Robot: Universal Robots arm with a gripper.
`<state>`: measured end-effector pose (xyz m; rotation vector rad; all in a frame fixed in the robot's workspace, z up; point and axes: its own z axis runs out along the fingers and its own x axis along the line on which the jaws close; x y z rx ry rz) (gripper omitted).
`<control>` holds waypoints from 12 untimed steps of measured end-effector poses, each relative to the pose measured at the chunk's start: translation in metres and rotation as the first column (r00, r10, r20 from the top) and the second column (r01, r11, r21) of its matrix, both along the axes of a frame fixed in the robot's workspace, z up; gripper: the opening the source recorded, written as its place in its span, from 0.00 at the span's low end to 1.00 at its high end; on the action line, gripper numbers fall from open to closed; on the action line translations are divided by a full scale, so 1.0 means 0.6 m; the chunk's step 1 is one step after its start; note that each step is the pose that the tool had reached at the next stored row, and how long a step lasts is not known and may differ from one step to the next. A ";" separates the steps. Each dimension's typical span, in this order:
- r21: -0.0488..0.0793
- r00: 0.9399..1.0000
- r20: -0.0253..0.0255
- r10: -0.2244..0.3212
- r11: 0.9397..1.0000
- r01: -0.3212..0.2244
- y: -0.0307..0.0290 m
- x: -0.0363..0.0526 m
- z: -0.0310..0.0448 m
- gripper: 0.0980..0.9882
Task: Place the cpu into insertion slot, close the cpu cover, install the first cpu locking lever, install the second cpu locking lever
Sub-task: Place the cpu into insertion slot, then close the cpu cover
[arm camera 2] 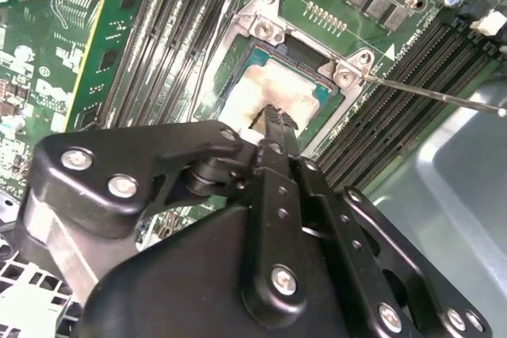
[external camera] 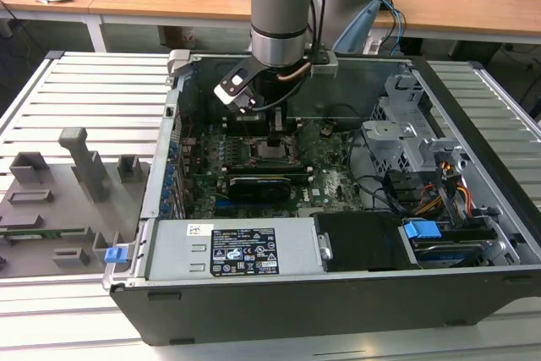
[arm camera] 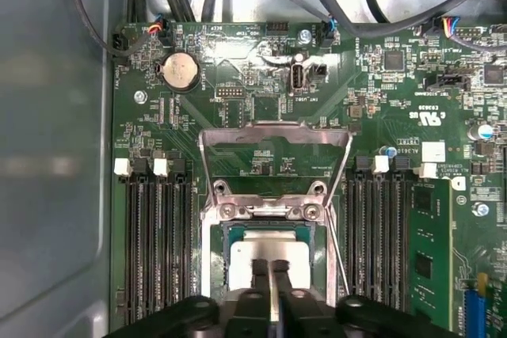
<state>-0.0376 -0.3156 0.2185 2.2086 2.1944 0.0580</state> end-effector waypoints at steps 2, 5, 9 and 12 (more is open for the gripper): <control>0.000 1.000 0.000 0.000 1.000 0.000 0.0000 0.000 0.002 0.01; 0.000 1.000 0.000 0.000 1.000 0.000 0.0000 0.000 0.005 0.01; 0.000 1.000 0.000 0.000 1.000 0.000 0.0000 0.000 0.008 0.01; 0.000 1.000 0.000 0.000 1.000 0.000 -0.0001 0.000 0.009 0.01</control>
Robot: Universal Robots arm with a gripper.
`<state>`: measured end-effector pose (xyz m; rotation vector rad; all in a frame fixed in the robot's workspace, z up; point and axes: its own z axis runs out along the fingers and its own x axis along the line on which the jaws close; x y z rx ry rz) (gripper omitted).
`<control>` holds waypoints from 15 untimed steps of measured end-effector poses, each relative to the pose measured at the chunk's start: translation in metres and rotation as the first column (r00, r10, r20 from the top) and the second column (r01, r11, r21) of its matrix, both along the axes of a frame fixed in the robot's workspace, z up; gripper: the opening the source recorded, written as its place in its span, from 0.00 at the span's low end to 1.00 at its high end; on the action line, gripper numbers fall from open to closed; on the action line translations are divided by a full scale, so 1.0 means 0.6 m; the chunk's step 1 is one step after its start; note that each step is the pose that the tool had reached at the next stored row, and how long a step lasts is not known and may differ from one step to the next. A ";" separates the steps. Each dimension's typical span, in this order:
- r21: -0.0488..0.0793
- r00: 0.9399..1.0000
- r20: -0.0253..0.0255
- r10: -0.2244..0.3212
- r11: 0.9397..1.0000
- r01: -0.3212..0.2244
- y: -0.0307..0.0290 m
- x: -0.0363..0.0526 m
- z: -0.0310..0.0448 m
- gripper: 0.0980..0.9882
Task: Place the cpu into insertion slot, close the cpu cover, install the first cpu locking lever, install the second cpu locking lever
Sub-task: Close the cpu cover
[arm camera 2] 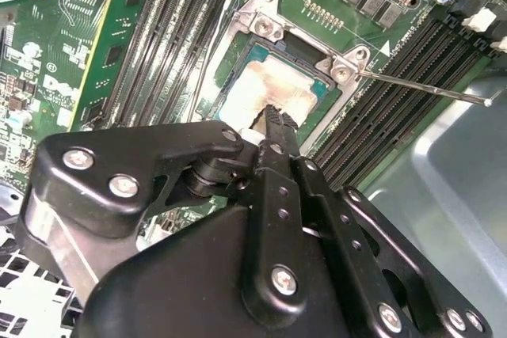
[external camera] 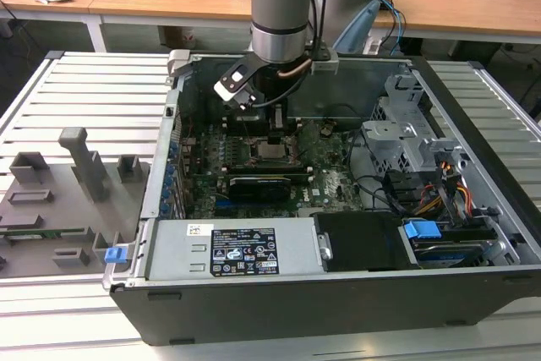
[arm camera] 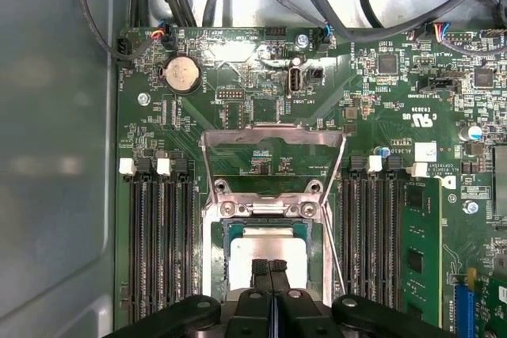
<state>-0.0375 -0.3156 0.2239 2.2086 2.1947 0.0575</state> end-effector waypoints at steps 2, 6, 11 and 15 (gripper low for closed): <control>0.000 1.000 0.000 0.000 1.000 0.000 0.0001 0.000 0.010 0.01; 0.000 1.000 0.000 0.000 1.000 0.000 0.0000 0.000 0.021 0.01; 0.000 1.000 0.000 0.000 1.000 0.000 0.0000 0.000 0.030 0.01; 0.000 1.000 -0.001 0.000 1.000 0.000 0.0001 0.000 0.040 0.01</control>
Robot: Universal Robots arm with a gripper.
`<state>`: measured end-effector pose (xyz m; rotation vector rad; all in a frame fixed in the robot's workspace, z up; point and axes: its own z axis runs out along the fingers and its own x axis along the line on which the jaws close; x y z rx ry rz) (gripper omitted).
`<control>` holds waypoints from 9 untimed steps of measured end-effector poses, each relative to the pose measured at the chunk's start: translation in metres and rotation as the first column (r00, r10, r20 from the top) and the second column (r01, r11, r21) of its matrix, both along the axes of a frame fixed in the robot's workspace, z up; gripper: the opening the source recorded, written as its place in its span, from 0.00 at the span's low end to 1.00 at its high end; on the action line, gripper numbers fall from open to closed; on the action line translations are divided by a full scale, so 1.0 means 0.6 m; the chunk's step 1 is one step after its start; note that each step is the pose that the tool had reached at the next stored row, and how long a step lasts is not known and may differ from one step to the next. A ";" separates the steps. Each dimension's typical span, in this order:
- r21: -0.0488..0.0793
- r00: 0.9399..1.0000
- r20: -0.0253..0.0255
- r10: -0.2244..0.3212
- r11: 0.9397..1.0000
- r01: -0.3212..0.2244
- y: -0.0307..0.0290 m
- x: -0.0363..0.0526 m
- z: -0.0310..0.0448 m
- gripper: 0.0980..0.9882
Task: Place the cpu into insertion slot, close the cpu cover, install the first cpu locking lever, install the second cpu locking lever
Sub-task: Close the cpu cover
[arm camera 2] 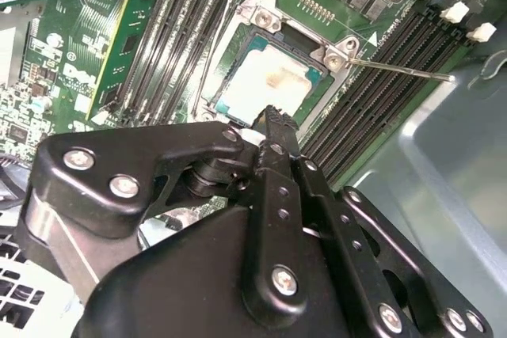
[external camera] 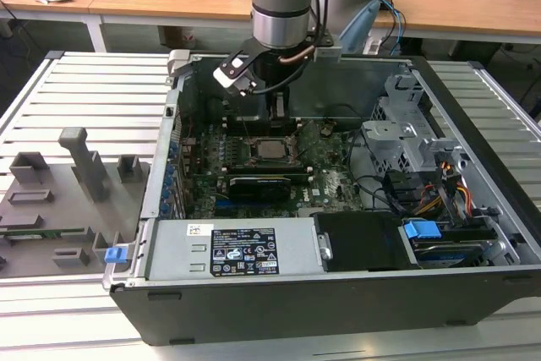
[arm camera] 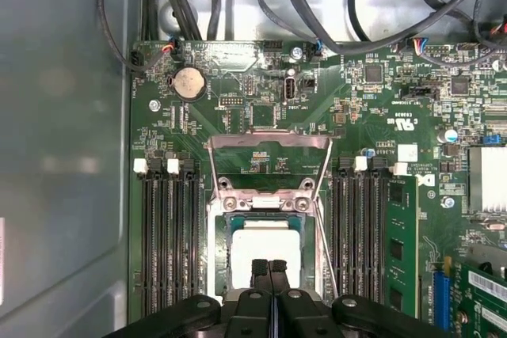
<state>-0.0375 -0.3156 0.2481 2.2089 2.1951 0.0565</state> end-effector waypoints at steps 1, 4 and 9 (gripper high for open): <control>0.000 1.000 0.000 0.000 1.000 0.000 0.0000 0.000 0.003 0.01; 0.000 1.000 0.000 0.000 1.000 0.000 0.0000 0.000 0.016 0.01; 0.000 1.000 0.000 0.000 1.000 0.000 0.0000 0.000 0.031 0.01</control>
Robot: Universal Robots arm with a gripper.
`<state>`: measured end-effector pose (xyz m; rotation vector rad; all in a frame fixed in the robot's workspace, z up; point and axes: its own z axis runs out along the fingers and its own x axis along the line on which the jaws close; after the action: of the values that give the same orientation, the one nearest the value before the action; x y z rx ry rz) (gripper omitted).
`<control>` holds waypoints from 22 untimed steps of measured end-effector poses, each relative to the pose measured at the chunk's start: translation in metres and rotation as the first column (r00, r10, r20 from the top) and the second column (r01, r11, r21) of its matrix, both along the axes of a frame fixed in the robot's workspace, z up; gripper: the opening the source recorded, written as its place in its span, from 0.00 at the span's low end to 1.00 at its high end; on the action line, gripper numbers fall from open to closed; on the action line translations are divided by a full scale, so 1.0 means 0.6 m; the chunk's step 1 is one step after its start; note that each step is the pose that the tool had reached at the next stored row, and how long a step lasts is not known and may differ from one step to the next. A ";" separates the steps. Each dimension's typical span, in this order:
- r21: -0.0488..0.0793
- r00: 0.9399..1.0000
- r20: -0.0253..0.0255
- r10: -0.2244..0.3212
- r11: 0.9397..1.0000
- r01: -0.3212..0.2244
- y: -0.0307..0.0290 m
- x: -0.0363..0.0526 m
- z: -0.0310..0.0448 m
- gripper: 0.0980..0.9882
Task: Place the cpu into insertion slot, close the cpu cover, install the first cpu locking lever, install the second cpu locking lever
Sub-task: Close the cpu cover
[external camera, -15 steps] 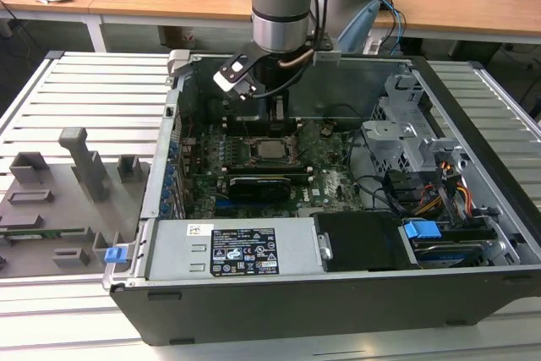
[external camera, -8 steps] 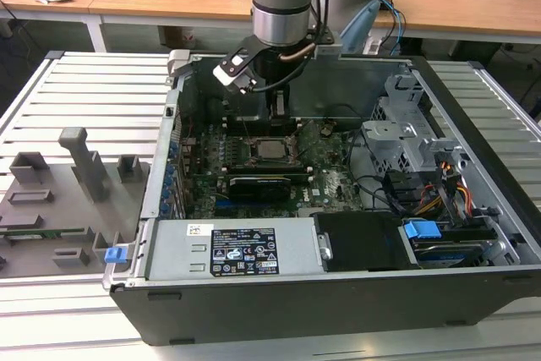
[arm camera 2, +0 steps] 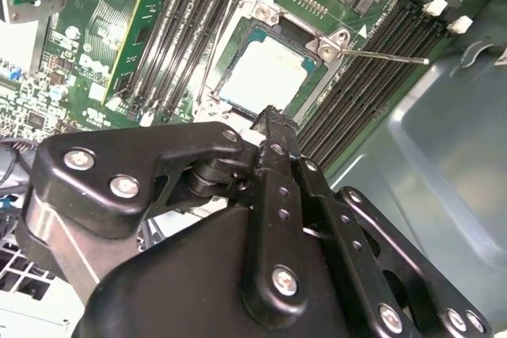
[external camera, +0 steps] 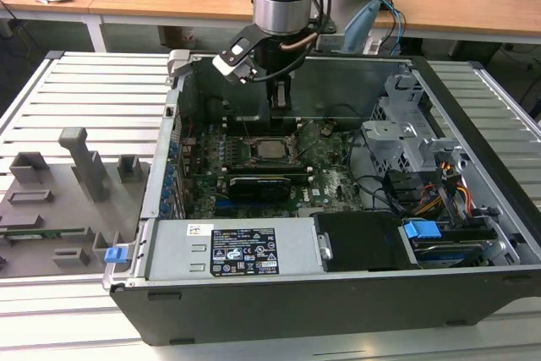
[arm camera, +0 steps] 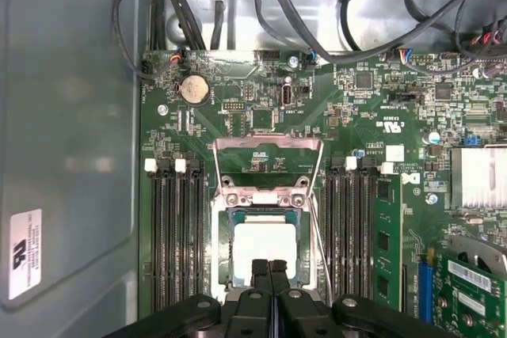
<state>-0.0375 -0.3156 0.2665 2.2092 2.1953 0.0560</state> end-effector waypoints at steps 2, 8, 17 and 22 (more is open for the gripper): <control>0.000 1.000 0.000 0.000 1.000 0.000 -0.0001 0.000 0.001 0.01; 0.001 1.000 0.000 0.000 1.000 0.000 -0.0079 0.000 0.001 0.01; 0.001 1.000 -0.002 0.000 1.000 0.000 -0.0081 0.016 0.003 0.01; 0.001 1.000 -0.001 0.000 1.000 0.000 -0.0081 0.016 0.018 0.01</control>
<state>-0.0279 -0.3205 0.2771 2.2105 2.1967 0.0560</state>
